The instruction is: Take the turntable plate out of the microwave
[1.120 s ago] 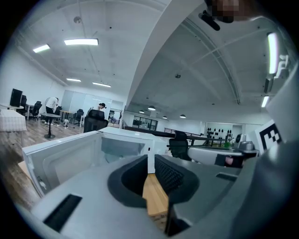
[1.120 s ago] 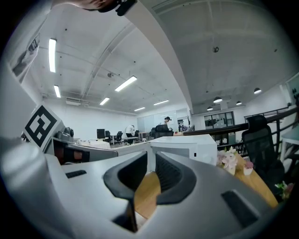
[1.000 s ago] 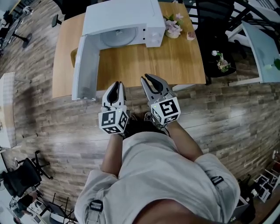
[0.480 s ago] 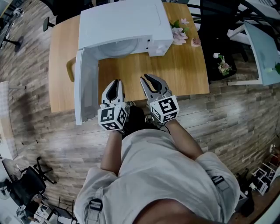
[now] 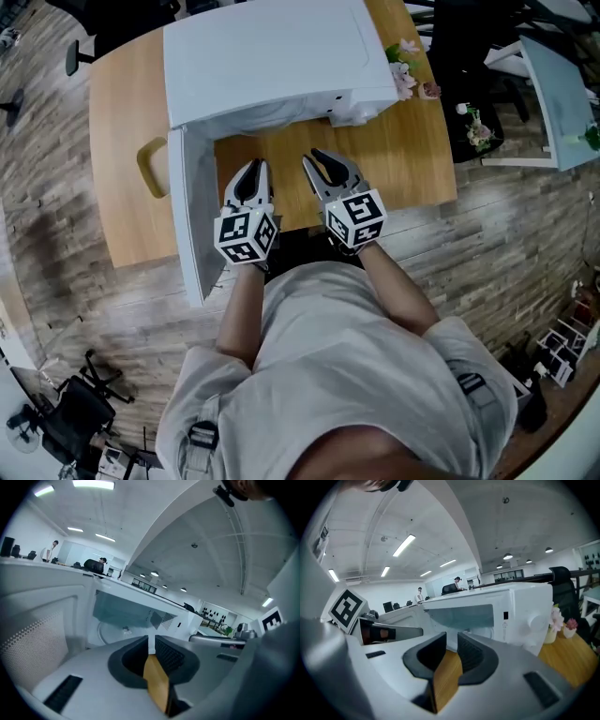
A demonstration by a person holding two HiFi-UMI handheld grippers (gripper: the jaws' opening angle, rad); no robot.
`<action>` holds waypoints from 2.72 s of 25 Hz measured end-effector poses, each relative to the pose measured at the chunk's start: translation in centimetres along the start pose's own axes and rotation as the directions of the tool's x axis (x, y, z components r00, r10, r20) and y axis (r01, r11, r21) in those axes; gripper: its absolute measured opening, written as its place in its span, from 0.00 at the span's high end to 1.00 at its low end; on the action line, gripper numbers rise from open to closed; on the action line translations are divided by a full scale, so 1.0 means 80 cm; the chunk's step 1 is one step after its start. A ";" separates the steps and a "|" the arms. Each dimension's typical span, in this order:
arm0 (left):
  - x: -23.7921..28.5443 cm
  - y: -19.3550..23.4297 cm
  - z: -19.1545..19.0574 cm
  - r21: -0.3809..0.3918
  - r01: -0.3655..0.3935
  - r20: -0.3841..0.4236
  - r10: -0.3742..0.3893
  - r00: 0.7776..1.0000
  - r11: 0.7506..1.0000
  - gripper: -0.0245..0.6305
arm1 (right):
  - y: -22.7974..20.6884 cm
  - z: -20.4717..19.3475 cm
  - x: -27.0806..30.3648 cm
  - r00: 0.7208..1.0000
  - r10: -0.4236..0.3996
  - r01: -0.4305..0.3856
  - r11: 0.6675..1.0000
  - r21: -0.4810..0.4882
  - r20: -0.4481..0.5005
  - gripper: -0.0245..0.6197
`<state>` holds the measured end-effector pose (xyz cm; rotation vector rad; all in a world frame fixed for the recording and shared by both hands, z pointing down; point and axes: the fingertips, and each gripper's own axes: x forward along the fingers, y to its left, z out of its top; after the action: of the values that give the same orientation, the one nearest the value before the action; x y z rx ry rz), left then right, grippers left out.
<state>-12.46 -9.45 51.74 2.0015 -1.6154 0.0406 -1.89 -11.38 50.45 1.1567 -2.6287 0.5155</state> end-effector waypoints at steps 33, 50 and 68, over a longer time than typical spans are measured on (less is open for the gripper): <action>0.133 0.121 -0.097 -0.484 -0.164 -0.147 0.105 0.984 0.860 0.76 | -0.085 -0.139 0.165 0.974 0.057 0.094 0.775 0.624 -0.217 0.72; 0.148 0.136 -0.099 -0.518 -0.158 -0.148 0.094 0.984 0.840 0.76 | -0.080 -0.134 0.180 0.976 0.067 0.084 0.758 0.646 -0.206 0.78; 0.107 0.105 -0.127 -0.510 -0.110 -0.162 0.030 0.986 0.853 0.76 | -0.059 -0.160 0.128 0.968 0.074 0.095 0.774 0.627 -0.238 0.78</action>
<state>-14.55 -13.64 66.75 1.4862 -1.4151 -0.1960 -4.38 -16.03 66.71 1.1571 -2.2674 1.5326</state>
